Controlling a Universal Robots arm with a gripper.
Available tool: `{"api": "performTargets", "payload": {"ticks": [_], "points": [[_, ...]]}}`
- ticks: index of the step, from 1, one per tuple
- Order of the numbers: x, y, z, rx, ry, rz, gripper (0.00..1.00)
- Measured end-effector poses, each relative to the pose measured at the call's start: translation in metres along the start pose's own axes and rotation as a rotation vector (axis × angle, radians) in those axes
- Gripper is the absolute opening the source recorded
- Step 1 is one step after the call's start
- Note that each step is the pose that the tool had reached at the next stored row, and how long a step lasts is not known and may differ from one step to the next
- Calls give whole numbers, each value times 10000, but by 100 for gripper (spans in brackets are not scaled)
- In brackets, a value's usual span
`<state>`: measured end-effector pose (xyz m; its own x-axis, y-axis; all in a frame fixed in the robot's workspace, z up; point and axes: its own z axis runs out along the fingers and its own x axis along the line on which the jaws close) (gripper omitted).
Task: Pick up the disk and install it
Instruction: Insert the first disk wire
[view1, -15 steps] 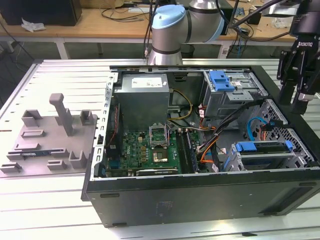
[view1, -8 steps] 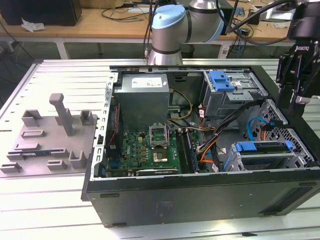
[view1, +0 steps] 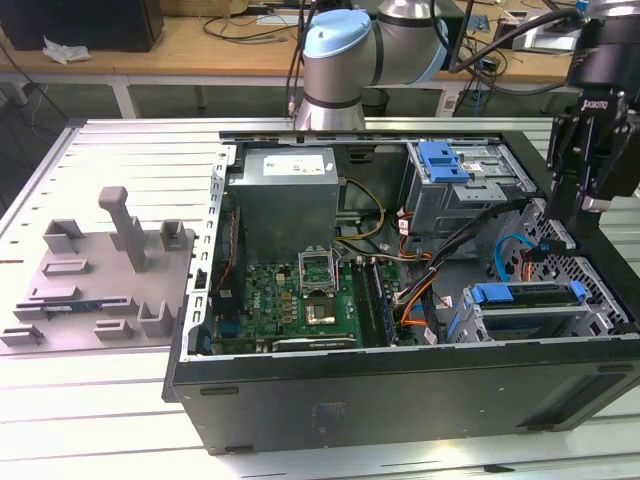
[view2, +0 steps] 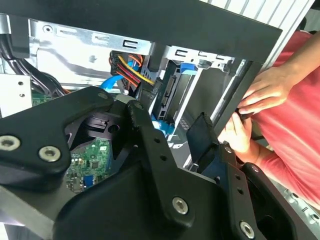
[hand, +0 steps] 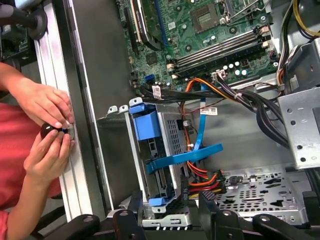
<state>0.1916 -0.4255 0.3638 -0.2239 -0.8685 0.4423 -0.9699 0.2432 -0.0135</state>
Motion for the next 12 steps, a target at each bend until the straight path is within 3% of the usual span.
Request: {"api": "performTargets", "payload": {"ticks": [3, 6, 12], "points": [[-30, 6, 14, -17, 19, 38, 55], [-53, 7, 35, -41, 39, 65, 35], [-81, -5, 84, -77, 44, 73, 35]]}}
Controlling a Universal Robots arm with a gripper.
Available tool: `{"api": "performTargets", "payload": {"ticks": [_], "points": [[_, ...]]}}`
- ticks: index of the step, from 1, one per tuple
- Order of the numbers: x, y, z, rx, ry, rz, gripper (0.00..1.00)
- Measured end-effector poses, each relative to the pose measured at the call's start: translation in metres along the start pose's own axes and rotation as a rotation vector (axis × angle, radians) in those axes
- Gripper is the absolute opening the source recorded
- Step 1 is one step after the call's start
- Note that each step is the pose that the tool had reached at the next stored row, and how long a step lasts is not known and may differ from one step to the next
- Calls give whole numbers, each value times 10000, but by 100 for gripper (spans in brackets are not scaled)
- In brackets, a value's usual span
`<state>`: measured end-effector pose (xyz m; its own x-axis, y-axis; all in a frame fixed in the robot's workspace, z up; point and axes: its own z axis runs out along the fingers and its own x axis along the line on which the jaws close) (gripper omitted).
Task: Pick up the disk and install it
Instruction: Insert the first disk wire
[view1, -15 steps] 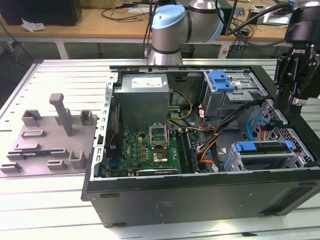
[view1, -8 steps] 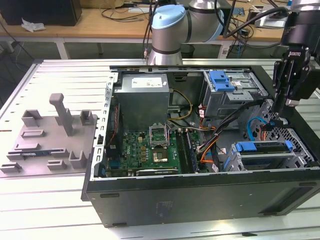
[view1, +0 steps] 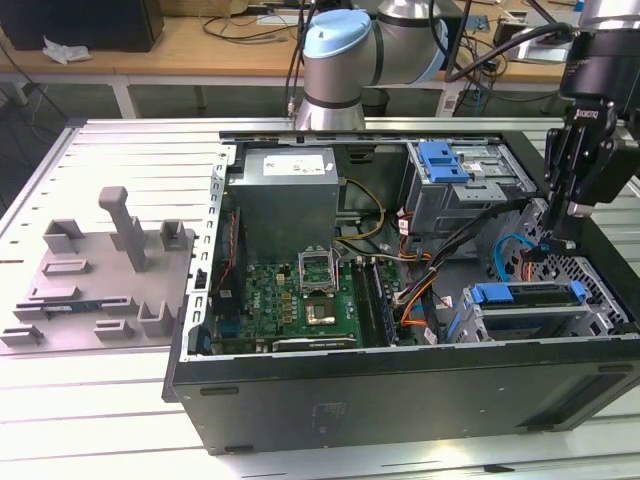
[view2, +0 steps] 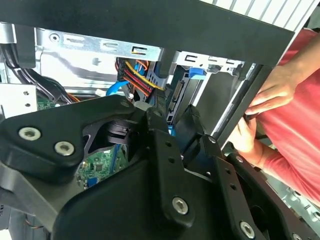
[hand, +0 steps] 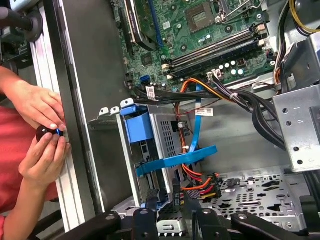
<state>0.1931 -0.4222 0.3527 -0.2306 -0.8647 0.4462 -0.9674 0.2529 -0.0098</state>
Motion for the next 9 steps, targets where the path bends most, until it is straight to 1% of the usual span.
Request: {"api": "performTargets", "payload": {"ticks": [2, 6, 9], "points": [[-7, -4, 12, -36, 1, 11, 35], [-22, -27, 27, -190, 23, -4, 35], [-39, -61, 42, -294, 37, -22, 35]]}}
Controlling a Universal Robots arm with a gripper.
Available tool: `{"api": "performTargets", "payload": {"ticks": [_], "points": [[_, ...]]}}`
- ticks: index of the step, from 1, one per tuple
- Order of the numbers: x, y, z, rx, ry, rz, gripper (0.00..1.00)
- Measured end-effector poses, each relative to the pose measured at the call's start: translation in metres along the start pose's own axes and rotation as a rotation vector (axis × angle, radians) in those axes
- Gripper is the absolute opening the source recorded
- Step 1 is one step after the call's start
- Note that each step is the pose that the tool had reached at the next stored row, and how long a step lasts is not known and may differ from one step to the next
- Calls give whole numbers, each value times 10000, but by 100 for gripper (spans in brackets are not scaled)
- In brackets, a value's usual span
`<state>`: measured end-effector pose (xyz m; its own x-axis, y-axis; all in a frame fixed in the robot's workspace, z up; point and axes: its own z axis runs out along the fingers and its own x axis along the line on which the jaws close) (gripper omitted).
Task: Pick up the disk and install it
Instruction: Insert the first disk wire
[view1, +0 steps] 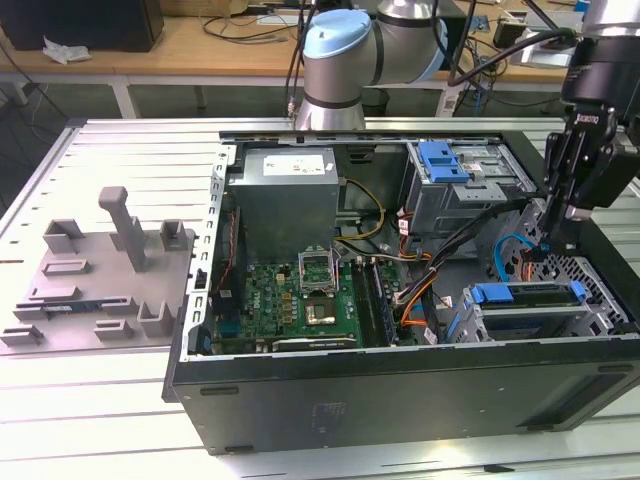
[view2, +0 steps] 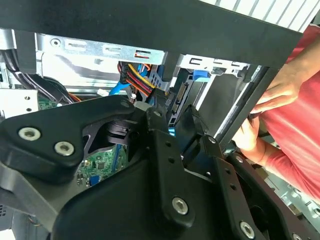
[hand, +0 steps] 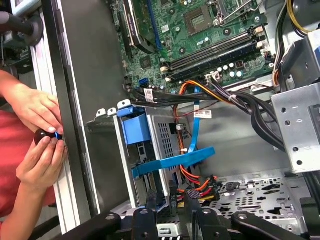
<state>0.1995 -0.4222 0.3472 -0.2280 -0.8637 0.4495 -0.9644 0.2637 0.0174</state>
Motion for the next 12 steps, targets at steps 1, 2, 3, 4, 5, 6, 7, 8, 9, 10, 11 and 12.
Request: {"api": "performTargets", "payload": {"ticks": [1, 2, 3, 4, 5, 6, 7, 8, 9, 10, 11, 12], "points": [[-4, -6, 5, -20, 2, -3, 35], [-8, -10, 10, -38, 3, -2, 35], [-11, -13, 15, -51, 1, -2, 35], [-15, -14, 21, -65, -1, 0, 35], [-20, -14, 33, -86, -9, 9, 35], [-23, -15, 38, -96, -12, 13, 35], [-27, -15, 46, -108, -21, 19, 35], [-32, -16, 55, -122, -31, 26, 35], [-34, -16, 60, -130, -36, 29, 35], [-37, -16, 65, -138, -42, 33, 35], [-39, -16, 69, -145, -46, 36, 35], [-41, -16, 74, -153, -51, 40, 35]]}}
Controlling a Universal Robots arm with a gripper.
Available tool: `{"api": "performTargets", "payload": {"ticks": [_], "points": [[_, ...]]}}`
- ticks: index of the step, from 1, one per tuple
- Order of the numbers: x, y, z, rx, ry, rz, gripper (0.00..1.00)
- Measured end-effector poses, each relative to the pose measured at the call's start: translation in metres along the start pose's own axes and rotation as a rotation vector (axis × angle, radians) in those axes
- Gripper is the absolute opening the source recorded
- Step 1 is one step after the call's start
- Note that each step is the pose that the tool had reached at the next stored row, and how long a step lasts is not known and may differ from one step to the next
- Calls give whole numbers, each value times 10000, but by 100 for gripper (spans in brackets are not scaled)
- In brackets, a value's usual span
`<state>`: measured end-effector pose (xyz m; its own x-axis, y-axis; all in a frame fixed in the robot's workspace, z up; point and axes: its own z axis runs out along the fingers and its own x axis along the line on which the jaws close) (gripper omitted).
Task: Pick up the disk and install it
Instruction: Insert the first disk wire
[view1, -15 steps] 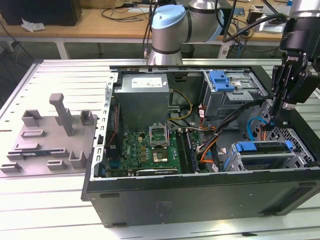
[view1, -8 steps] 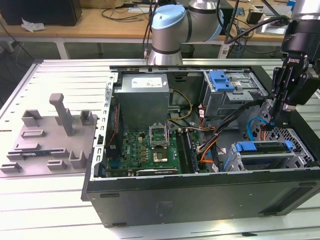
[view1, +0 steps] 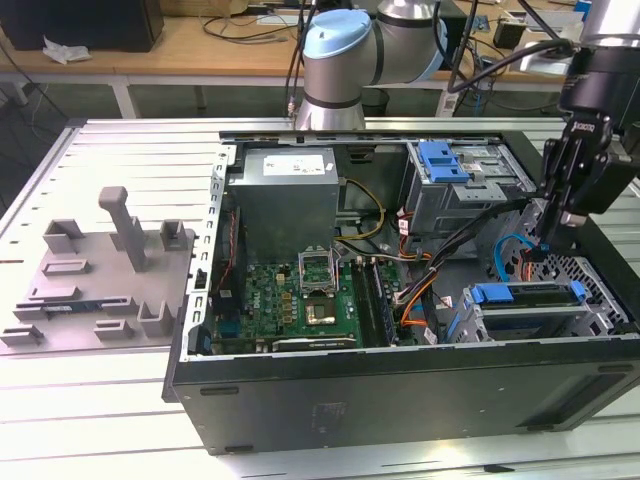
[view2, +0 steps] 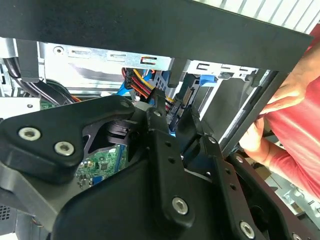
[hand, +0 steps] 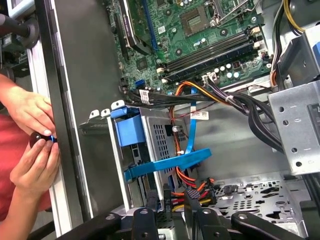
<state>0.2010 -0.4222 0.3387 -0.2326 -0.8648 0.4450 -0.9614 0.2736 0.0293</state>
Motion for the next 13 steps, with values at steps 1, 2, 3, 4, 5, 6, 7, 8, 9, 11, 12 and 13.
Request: {"api": "performTargets", "payload": {"ticks": [1, 2, 3, 4, 5, 6, 7, 8, 9, 11, 12, 13], "points": [[-2, 0, 4, -6, -3, 3, 35], [-4, -1, 7, -13, -5, 5, 35], [-5, -2, 10, -21, -5, 6, 35], [-7, -3, 12, -30, -3, 6, 35], [-8, -3, 13, -39, -1, 4, 35], [-8, -4, 15, -48, 1, 3, 35], [-9, -4, 15, -51, 2, 4, 35], [-9, -5, 16, -52, 2, 5, 34], [-10, -6, 16, -53, 2, 5, 34], [-12, -9, 17, -56, 0, 11, 20], [-13, -12, 17, -59, -1, 13, 16], [-13, -13, 17, -62, 0, 16, 16]]}}
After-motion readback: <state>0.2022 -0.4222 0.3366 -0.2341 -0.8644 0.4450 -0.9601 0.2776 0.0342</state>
